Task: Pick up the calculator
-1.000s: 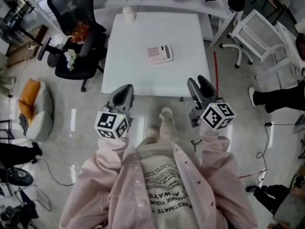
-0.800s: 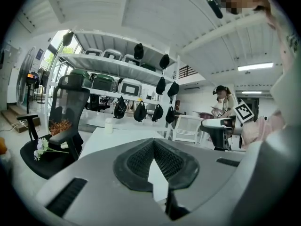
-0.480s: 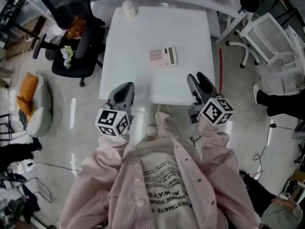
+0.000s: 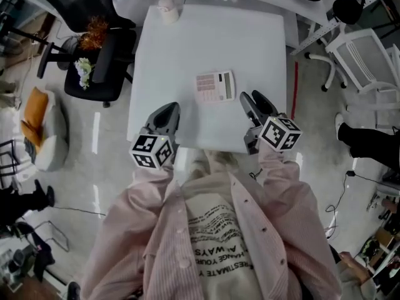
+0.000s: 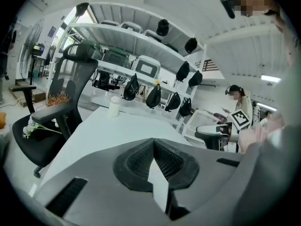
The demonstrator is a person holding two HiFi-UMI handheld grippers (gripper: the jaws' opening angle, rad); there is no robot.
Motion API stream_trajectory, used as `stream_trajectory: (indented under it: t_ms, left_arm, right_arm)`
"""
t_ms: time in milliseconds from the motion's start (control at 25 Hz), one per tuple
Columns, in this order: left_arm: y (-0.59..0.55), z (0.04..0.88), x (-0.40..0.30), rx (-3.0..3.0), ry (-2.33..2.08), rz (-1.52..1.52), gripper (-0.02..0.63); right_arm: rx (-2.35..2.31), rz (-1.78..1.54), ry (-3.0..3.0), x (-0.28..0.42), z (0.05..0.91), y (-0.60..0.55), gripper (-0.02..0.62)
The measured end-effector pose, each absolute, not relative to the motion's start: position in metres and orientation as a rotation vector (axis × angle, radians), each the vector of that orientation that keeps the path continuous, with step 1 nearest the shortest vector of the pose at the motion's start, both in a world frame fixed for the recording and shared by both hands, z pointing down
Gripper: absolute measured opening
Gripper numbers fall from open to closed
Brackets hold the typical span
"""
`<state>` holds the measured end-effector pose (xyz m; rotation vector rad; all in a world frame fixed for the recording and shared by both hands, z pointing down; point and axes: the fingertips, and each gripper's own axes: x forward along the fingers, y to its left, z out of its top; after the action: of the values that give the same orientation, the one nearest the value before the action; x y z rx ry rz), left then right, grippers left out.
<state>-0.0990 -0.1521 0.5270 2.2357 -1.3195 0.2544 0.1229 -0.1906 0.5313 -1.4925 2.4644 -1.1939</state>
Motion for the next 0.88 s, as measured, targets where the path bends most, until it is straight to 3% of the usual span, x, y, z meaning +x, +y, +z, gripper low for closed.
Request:
stream_trajectory:
  t_ms: [880]
  left_arm:
    - [-0.184, 0.619, -0.081, 1.977, -1.297, 0.322, 0.002]
  right_arm:
    - [-1.287, -1.668, 2.7, 0.076, 0.641, -0.246, 0.196]
